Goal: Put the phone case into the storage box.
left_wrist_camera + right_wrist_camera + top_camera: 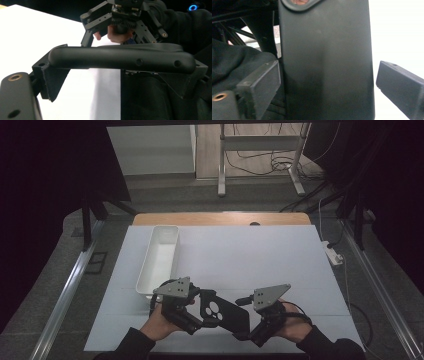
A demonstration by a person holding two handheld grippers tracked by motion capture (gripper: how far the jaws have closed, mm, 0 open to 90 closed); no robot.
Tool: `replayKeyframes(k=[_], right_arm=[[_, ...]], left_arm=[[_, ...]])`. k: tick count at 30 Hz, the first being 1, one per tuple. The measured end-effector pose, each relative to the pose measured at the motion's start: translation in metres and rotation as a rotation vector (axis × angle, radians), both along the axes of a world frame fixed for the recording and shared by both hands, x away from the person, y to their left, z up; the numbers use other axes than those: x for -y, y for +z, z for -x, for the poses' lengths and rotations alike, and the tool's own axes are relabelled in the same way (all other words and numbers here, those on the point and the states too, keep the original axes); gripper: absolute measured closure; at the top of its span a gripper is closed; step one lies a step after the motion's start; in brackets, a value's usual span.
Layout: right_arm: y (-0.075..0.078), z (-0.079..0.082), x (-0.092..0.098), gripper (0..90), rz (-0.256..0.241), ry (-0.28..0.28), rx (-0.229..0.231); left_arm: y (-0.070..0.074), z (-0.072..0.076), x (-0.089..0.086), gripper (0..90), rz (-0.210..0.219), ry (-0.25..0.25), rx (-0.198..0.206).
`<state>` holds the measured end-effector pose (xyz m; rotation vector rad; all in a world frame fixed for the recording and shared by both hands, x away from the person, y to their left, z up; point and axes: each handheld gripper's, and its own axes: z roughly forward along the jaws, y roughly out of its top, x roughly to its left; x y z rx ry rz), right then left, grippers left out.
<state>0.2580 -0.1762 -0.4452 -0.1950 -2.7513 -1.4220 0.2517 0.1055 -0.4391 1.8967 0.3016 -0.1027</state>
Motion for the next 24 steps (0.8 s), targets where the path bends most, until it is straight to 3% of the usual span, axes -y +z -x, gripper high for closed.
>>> replayKeyframes(k=[6,13,19,24], right_arm=[[0.000,-0.002,0.003,0.0,0.006,-0.065,0.035],[-0.004,-0.003,0.006,0.0,0.047,-0.125,0.092],[-0.006,-0.006,0.008,0.0,0.076,-0.179,0.112],[-0.008,-0.008,0.009,0.0,0.094,-0.221,0.100]], left_arm=[[0.000,-0.002,-0.001,14.1,-0.039,0.059,-0.006],[0.000,-0.006,-0.002,13.9,-0.085,0.154,-0.031],[0.002,-0.008,-0.001,13.8,-0.126,0.226,-0.040],[0.004,-0.011,-0.001,13.8,-0.132,0.277,-0.054]])
